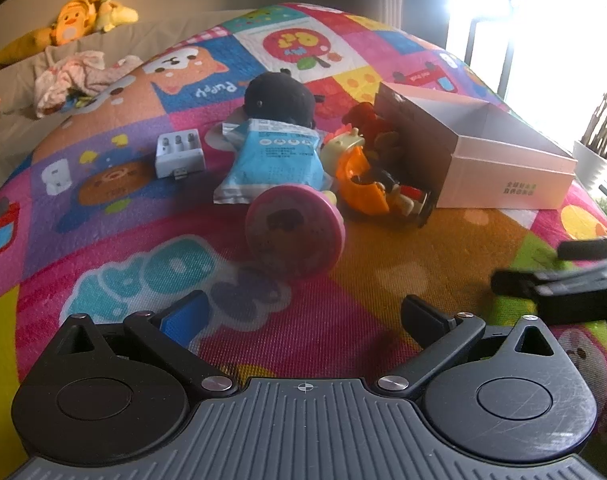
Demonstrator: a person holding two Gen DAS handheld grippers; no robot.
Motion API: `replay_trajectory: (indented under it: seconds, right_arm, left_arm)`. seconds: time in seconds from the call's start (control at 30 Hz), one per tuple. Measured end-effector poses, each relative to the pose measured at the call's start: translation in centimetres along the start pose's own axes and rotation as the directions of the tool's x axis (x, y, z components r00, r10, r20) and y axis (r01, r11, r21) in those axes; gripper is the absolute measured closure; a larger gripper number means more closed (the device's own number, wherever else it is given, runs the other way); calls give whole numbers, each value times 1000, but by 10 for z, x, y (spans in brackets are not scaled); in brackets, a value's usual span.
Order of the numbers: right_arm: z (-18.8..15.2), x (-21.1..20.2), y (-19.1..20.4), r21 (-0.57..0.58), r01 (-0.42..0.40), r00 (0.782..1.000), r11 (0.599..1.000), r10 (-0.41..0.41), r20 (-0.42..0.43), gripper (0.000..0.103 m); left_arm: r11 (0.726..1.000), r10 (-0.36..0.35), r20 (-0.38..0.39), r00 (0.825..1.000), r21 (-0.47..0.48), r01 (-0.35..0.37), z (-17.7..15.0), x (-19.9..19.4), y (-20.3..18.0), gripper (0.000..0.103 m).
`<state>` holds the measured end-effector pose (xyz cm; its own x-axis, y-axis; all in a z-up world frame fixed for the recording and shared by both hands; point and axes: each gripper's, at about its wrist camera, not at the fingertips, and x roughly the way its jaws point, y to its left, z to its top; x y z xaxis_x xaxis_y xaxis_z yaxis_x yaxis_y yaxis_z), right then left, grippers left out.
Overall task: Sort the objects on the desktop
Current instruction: 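Move the right gripper toward the small red-white toy figurine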
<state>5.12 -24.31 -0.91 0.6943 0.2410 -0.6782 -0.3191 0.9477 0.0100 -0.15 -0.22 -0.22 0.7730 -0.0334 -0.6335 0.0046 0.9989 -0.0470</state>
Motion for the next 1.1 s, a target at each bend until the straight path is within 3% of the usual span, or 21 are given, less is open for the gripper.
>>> replay_trajectory:
  seconds: [0.13,0.63,0.83,0.97,1.1]
  right_arm:
    - [-14,-12,-1,-8,-15,1000,1000,15,1,0]
    - [-13,-13,0,-13,-8,1000,1000,8,-23,0]
    - [-13,-13,0,-13,-8,1000,1000,8,-24,0]
    - [-13,-13,0,-10,-9,1000,1000,9,-24,0]
    - [-13,-12,0,-11,-9,1000,1000,9,-25,0]
  left_arm:
    - [1000,13,-7,1000,16,-13,0,1,-2,0]
    - [998,38,-64,997,53,-34,7,4,-9,0]
    - [992,-60,-60,996,110,66,20,15,-18,0]
    - [986,0,-38,999,165,6,36,39,-26,0]
    - [986,135,34,990,91,-137,55,46,-8,0]
